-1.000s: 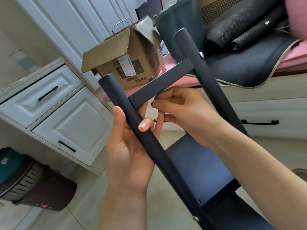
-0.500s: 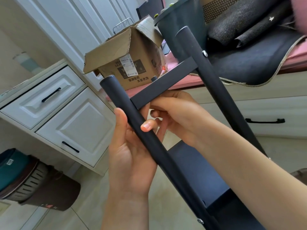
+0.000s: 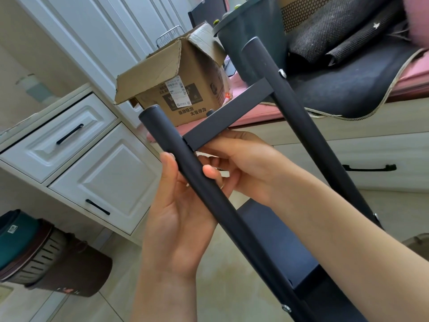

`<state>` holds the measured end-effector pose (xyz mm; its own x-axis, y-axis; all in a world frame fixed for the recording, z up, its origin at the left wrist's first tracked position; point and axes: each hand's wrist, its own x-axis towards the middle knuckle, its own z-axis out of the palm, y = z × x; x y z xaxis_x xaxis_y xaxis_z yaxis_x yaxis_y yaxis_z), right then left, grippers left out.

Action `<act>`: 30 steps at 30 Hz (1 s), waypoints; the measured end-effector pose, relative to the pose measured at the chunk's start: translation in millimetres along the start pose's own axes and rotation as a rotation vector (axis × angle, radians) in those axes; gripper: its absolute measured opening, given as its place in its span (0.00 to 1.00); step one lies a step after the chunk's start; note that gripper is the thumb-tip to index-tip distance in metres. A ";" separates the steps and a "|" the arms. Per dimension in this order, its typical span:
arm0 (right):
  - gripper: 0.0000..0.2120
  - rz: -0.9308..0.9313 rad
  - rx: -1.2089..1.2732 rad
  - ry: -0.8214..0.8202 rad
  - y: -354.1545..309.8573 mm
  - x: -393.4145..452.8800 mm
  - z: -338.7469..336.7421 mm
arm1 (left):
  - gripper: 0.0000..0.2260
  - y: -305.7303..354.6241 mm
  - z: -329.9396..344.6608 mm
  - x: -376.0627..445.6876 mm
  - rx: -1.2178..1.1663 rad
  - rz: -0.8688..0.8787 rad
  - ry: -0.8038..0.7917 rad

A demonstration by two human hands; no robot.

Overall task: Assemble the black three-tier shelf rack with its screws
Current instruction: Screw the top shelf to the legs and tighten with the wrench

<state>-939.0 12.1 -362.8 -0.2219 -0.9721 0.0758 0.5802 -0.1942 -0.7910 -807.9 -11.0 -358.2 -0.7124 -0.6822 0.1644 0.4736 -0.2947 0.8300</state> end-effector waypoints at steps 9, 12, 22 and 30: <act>0.11 0.033 0.004 -0.024 0.5 0.8 -1.6 | 0.20 -3.0 1.1 -3.2 -0.009 0.013 0.038; 0.08 0.004 -0.023 -0.031 2.9 1.9 -3.5 | 0.21 -3.1 2.2 -3.9 -0.001 0.013 0.053; 0.12 -0.089 -0.104 -0.110 3.7 6.1 -13.3 | 0.19 -1.6 1.4 -5.6 -0.017 0.005 0.053; 0.04 -0.200 -0.226 -0.162 -5.8 5.9 -20.4 | 0.16 2.8 -1.0 -6.2 -0.038 -0.054 0.013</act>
<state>-959.6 10.2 -370.2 -0.1765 -0.9294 0.3242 0.3454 -0.3669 -0.8637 -801.7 -8.2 -357.5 -0.7308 -0.6732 0.1130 0.4545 -0.3563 0.8164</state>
